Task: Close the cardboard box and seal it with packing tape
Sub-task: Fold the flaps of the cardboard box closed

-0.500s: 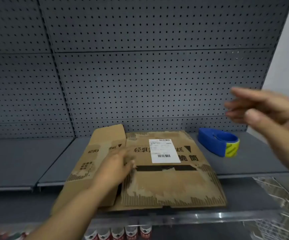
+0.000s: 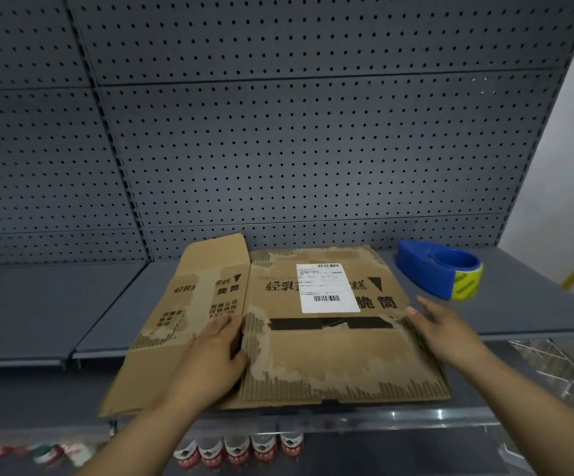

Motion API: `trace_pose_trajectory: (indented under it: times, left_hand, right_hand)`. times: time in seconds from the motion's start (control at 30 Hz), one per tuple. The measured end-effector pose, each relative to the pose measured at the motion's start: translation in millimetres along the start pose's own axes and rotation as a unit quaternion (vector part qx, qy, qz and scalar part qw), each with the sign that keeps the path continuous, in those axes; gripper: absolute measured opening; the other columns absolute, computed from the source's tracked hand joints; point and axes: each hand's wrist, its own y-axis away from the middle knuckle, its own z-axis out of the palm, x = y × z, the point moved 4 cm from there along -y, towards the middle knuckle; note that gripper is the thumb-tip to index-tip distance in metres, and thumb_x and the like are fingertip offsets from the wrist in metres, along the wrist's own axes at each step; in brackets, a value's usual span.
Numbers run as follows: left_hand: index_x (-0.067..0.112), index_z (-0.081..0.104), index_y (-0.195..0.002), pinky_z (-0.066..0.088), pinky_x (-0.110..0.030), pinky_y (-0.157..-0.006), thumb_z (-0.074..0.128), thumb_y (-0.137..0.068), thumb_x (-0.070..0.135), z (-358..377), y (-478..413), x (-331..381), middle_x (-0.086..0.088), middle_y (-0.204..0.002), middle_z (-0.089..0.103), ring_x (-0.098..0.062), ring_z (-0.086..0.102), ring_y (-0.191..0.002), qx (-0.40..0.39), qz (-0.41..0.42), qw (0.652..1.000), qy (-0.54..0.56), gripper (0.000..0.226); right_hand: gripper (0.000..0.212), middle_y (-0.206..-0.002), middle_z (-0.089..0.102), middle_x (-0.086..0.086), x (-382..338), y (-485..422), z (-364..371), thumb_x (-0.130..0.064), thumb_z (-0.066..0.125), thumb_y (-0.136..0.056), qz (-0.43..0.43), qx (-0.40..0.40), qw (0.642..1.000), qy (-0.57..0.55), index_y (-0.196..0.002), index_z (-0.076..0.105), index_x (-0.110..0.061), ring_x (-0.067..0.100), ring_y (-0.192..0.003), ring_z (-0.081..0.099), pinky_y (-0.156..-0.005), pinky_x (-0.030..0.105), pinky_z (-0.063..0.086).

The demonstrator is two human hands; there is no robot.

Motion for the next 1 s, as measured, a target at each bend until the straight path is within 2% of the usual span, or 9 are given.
trace_pose_trajectory:
  times: [0.1,0.3,0.57,0.7,0.8,0.87,0.93,0.97,1.0]
  left_hand:
    - [0.028,0.012,-0.149,0.011,-0.029,-0.115,0.050,-0.089,0.032,-0.1,-1.8,-1.0,0.004,-0.158,0.011,-0.013,0.010,-0.144,-0.037,-0.001,0.999,0.022,0.071]
    - [0.035,0.000,-0.149,0.001,-0.042,-0.118,0.056,-0.080,0.033,5.3,-3.6,-8.6,0.006,-0.158,-0.007,-0.013,-0.008,-0.145,-0.136,-0.012,0.991,0.003,0.089]
    - [0.040,-0.003,-0.147,0.007,-0.042,-0.117,0.045,-0.092,0.044,9.6,-5.3,-11.2,0.007,-0.158,-0.004,-0.014,0.000,-0.146,-0.074,0.001,0.995,-0.067,0.073]
    - [0.048,0.002,-0.144,0.013,-0.045,-0.117,0.042,-0.094,0.042,-1.3,-8.6,-8.0,0.004,-0.159,0.002,-0.016,0.006,-0.145,-0.044,0.001,0.997,-0.057,0.065]
    - [0.055,0.006,-0.140,0.016,-0.041,-0.117,0.048,-0.093,0.036,-24.7,-10.5,0.2,0.004,-0.158,0.005,-0.017,0.012,-0.145,-0.040,0.005,0.999,-0.019,0.065]
    - [0.056,0.013,-0.138,0.022,-0.036,-0.116,0.048,-0.094,0.031,-46.9,-10.6,9.9,0.004,-0.158,0.009,-0.017,0.019,-0.143,-0.027,0.011,0.999,0.027,0.062]
    - [0.056,0.021,-0.137,0.041,-0.028,-0.099,0.045,-0.096,0.029,-70.0,-11.0,17.2,0.005,-0.155,0.021,-0.017,0.039,-0.131,0.006,0.016,0.998,0.064,0.055]
    - [0.056,0.026,-0.136,0.046,-0.020,-0.081,0.043,-0.097,0.029,-80.5,-11.5,18.4,0.005,-0.150,0.032,-0.017,0.049,-0.119,0.025,0.015,0.996,0.080,0.050]
    - [0.055,0.031,-0.135,0.042,-0.017,-0.066,0.041,-0.097,0.031,-90.1,-11.2,19.0,0.005,-0.140,0.046,-0.017,0.055,-0.107,0.045,0.010,0.993,0.108,0.046]
  right_hand:
    - [0.055,-0.145,0.038,0.009,0.6,-2.3,1.7,-0.043,0.036,-0.095,0.021,-0.011,1.000,0.013,-0.142,0.030,-0.017,0.026,-0.131,0.036,-0.104,0.038,0.030]
    - [0.051,-0.146,0.037,0.007,-6.0,1.0,-1.4,-0.039,0.035,-0.097,0.016,-0.014,1.000,0.016,-0.141,0.033,-0.015,0.025,-0.133,0.034,-0.104,0.036,0.028]
    - [0.046,-0.137,0.048,0.008,-13.3,3.8,-4.1,-0.036,0.036,-0.097,0.016,-0.004,1.000,-0.022,-0.136,0.041,-0.013,0.026,-0.125,0.043,-0.098,0.034,0.033]
    - [0.041,-0.123,0.059,0.008,-15.4,2.8,-15.4,-0.038,0.037,-0.096,0.025,0.022,0.997,-0.075,-0.126,0.052,-0.015,0.025,-0.112,0.052,-0.091,0.035,0.037]
    - [0.033,-0.094,0.069,0.007,-25.7,5.4,-29.5,-0.039,0.041,-0.094,0.033,0.017,0.975,-0.219,-0.098,0.065,-0.016,0.025,-0.089,0.062,-0.087,0.042,0.046]
    - [0.032,-0.088,0.066,0.007,-37.4,8.8,-44.5,-0.040,0.043,-0.094,0.047,0.019,0.952,-0.301,-0.098,0.064,-0.015,0.024,-0.081,0.062,-0.074,0.039,0.048]
    - [0.032,-0.093,0.063,0.006,-48.9,11.2,-58.6,-0.042,0.044,-0.093,0.051,0.017,0.937,-0.346,-0.105,0.060,-0.017,0.020,-0.075,0.058,-0.061,0.032,0.045]
    - [0.033,-0.096,0.062,0.008,-55.3,12.0,-64.1,-0.042,0.045,-0.092,0.044,0.013,0.928,-0.371,-0.106,0.060,-0.017,0.019,-0.072,0.057,-0.058,0.031,0.044]
    - [0.034,-0.098,0.063,0.009,-62.5,12.5,-68.8,-0.042,0.046,-0.092,0.033,0.010,0.919,-0.393,-0.106,0.061,-0.016,0.019,-0.070,0.056,-0.055,0.029,0.043]
